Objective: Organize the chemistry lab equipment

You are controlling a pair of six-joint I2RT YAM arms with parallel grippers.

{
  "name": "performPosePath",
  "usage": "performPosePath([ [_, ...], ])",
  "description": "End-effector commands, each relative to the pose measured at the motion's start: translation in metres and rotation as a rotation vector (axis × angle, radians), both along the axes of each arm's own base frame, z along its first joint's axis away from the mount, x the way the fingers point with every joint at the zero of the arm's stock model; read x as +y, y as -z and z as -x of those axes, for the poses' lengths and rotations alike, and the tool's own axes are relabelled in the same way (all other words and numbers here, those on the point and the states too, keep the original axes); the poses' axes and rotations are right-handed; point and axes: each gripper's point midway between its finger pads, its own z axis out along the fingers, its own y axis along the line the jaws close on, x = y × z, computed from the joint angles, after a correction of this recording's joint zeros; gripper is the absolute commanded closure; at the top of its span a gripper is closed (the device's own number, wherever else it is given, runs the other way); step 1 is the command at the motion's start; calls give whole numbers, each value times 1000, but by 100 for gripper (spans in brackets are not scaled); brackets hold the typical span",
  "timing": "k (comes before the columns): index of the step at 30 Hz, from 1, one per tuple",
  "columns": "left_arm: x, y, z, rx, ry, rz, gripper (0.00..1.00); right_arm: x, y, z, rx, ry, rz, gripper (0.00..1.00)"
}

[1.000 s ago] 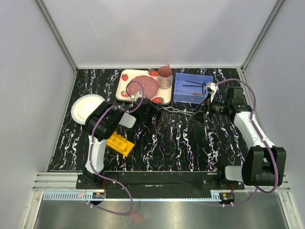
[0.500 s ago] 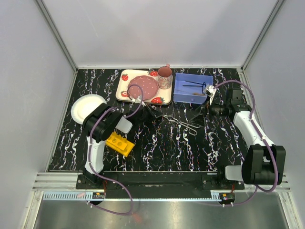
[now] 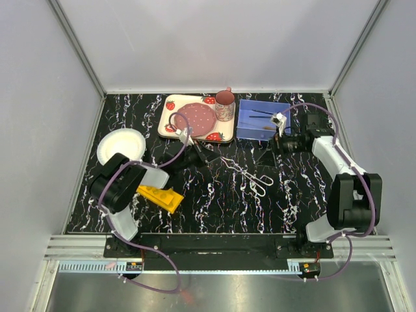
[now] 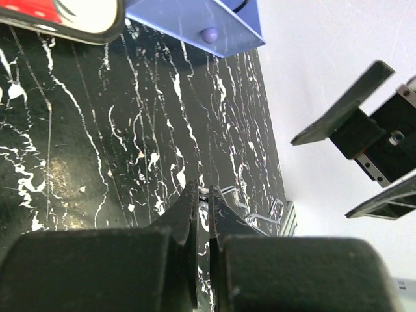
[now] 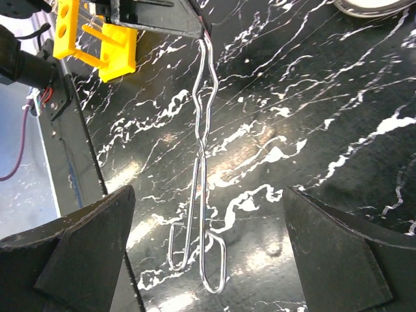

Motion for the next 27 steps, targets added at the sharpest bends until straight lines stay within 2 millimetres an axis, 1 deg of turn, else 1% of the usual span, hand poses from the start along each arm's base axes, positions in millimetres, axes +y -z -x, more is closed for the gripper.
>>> performPosePath([
  [1, -5, -38, 17, -141, 85, 12, 100, 15, 0, 12, 92, -63, 63, 0],
  [2, -6, -37, 21, -137, 100, -1, 100, 20, -2, 12, 97, -82, 78, 0],
  [3, -5, -43, 24, -166, 111, -7, 100, 21, 2, 18, 143, -92, 83, 0],
  [5, -8, -44, 33, -171, 142, -20, 100, 23, -1, 19, 148, -110, 98, 0],
  [6, -9, -49, 37, -192, 155, -24, 100, 23, -1, 22, 171, -113, 106, 0],
  [8, -10, -49, 43, -198, 173, -37, 100, 22, 0, 23, 167, -122, 137, 0],
  [9, -11, -53, 47, -207, 183, -32, 100, 23, 1, 25, 177, -130, 150, 0],
  [11, -11, -55, 51, -212, 192, -30, 100, 25, 4, 28, 178, -142, 175, 0],
  [12, -11, -57, 53, -214, 195, -27, 100, 28, 6, 32, 194, -161, 180, 1],
  [13, -10, -61, 55, -224, 195, -23, 100, 30, 8, 35, 208, -173, 183, 3],
  [14, -9, -60, 55, -225, 192, -26, 100, 33, 10, 39, 222, -187, 181, 3],
  [15, -8, -62, 56, -230, 191, -25, 100, 39, 13, 46, 243, -214, 182, 4],
  [18, -8, -68, 58, -247, 188, -17, 100, 49, 21, 59, 296, -256, 167, 8],
  [20, -8, -72, 59, -254, 186, -7, 100, 60, 21, 70, 335, -289, 119, 11],
  [24, -8, -79, 59, -262, 168, 12, 100, 71, 29, 85, 397, -333, 103, 14],
  [26, -6, -82, 57, -267, 150, 21, 100, 78, 31, 90, 398, -360, 112, 19],
  [27, -5, -83, 57, -271, 145, 23, 100, 80, 33, 92, 417, -365, 111, 24],
])
